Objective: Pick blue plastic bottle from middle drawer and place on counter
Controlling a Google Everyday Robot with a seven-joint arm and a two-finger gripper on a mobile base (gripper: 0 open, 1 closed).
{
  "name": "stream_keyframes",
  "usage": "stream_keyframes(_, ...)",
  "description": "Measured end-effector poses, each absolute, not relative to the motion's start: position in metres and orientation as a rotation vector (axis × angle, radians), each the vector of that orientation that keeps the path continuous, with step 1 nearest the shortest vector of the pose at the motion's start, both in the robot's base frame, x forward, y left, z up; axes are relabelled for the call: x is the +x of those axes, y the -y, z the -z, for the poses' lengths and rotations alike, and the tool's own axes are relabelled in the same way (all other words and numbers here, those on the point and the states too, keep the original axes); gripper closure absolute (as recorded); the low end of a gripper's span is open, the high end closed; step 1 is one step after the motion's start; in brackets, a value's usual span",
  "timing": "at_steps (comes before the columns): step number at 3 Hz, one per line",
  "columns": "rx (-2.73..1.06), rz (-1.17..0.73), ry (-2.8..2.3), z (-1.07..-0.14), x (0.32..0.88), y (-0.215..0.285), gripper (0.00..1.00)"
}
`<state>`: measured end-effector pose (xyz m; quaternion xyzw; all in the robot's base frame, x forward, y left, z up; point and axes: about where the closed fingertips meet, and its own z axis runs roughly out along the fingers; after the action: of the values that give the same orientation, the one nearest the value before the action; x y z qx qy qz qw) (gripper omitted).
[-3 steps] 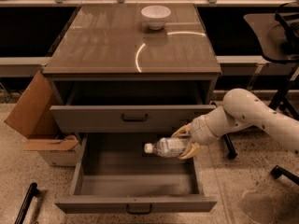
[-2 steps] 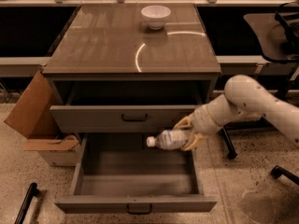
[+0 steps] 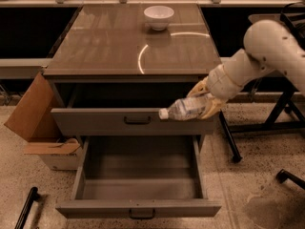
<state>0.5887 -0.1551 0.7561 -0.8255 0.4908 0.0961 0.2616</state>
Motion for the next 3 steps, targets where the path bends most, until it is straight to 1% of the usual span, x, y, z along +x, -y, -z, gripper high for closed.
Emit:
stream_keyframes(1, -2.252, -0.099, -1.282, -0.836, 0.603, 0.164, 1.00)
stream_keyframes(2, -2.252, -0.099, -1.282, -0.836, 0.603, 0.164, 1.00)
stream_keyframes(3, -2.202, -0.112, -1.308, -0.848, 0.617, 0.160, 1.00)
